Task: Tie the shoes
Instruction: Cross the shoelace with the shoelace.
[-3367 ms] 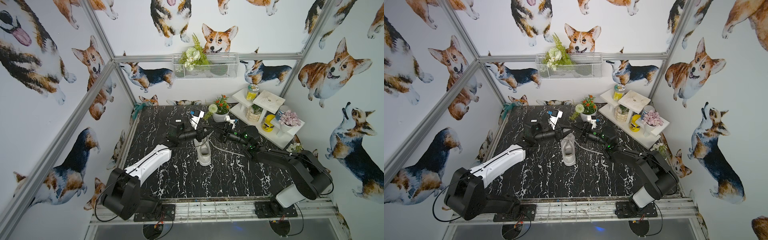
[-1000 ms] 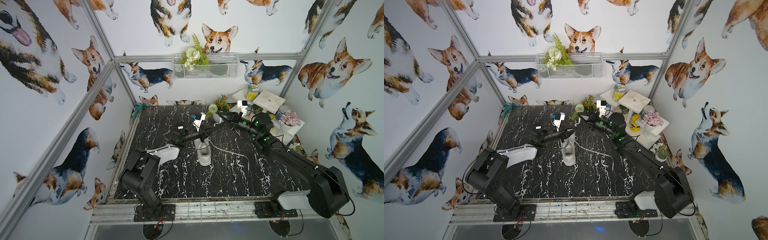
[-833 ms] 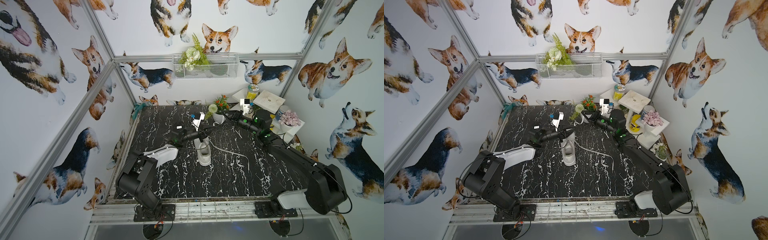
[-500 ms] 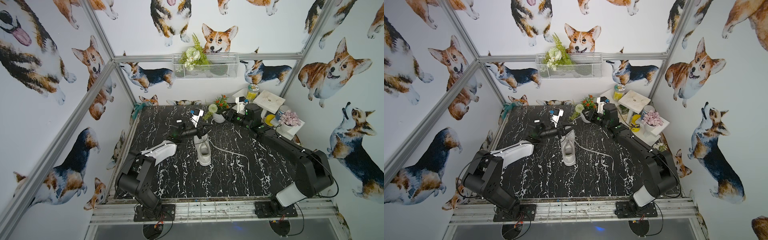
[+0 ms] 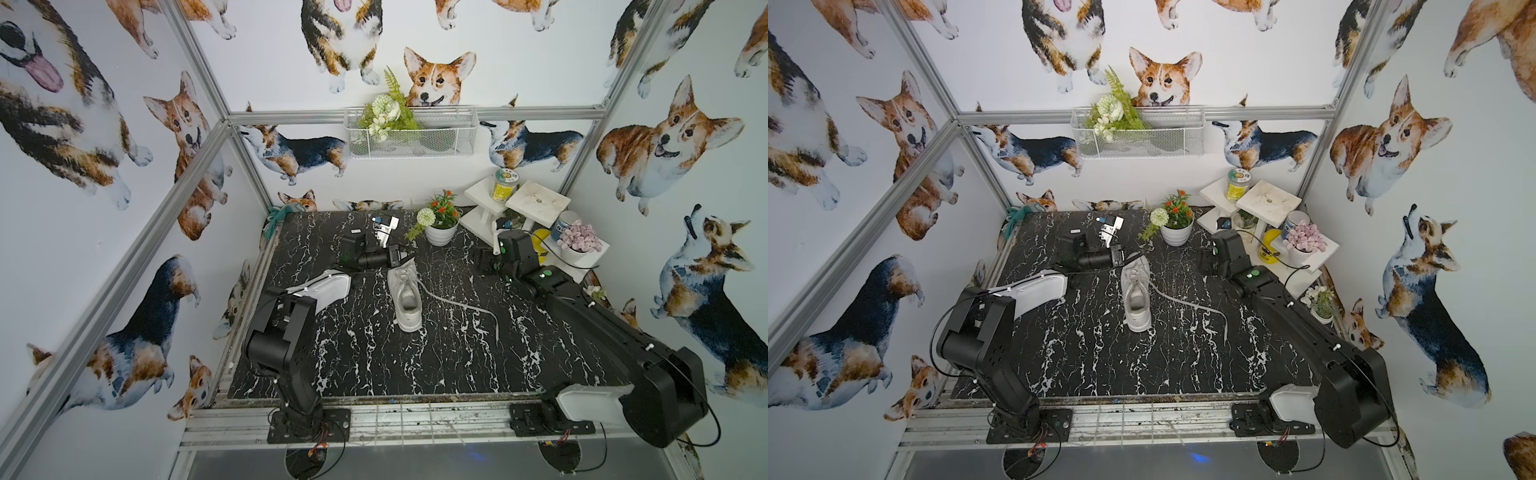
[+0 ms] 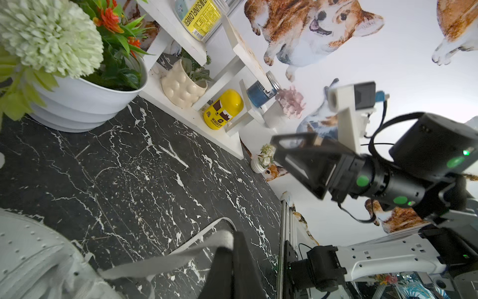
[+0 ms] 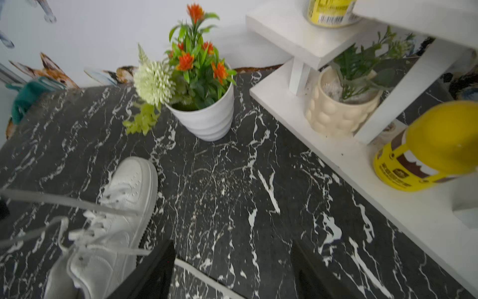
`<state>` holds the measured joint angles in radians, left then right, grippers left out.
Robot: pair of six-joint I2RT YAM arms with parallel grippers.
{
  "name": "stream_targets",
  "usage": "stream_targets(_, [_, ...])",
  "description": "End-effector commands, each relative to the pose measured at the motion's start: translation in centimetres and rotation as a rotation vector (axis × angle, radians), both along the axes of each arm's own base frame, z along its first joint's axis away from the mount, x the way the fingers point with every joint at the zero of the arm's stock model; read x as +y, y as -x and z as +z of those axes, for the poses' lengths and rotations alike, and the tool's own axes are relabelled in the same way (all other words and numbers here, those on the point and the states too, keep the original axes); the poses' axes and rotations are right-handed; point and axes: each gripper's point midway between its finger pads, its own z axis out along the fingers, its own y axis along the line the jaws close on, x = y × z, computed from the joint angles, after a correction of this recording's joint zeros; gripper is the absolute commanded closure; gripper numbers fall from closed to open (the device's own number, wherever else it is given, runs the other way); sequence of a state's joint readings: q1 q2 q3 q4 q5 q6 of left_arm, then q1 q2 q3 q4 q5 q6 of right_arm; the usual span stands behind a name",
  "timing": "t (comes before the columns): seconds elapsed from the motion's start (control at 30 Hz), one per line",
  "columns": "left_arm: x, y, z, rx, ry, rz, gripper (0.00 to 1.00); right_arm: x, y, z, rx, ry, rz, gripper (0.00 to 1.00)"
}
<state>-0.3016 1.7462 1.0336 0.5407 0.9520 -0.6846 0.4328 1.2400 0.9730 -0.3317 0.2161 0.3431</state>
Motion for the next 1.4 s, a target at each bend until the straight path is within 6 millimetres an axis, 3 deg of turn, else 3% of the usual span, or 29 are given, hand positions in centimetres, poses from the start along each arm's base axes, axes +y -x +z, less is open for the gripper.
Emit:
stream_targets(0.0, [-0.1, 0.2, 1.0, -0.034, 0.021, -0.024, 0.9, -1.5, 4.7, -5.0, 0.196, 0.063, -0.058, 0.26])
stream_targets(0.13, [-0.1, 0.1, 1.6, -0.057, 0.025, -0.023, 0.8, -1.7, 7.4, -9.0, 0.287, 0.015, -0.099, 0.27])
stream_targets(0.37, [-0.1, 0.4, 3.0, -0.09, 0.03, -0.035, 0.69, -2.7, 9.3, -14.7, 0.416, 0.064, -0.136, 0.32])
stream_targets(0.67, [0.1, 0.3, 3.4, -0.099, 0.023, -0.028, 0.65, -4.9, 9.4, -17.4, 0.468, 0.122, -0.185, 0.36])
stream_targets(1.0, [0.2, 0.3, 3.6, -0.112, 0.01, -0.025, 0.66, -5.4, 9.1, -18.7, 0.492, 0.123, -0.175, 0.58])
stream_targets(1.1, [0.2, 0.4, 3.8, -0.122, 0.005, -0.025, 0.65, -5.3, 9.1, -19.4, 0.506, 0.124, -0.169, 0.71])
stream_targets(1.17, [0.3, 0.5, 3.7, -0.122, -0.002, -0.026, 0.65, -4.9, 8.9, -19.3, 0.505, 0.109, -0.157, 0.85])
stream_targets(1.23, [0.3, 0.6, 3.7, -0.127, -0.004, -0.03, 0.65, -4.2, 8.2, -17.8, 0.476, 0.079, -0.138, 1.0])
stream_targets(1.37, [0.2, 0.9, 3.8, -0.138, -0.006, -0.043, 0.63, -1.5, 5.8, -10.6, 0.256, 0.028, -0.048, 1.0])
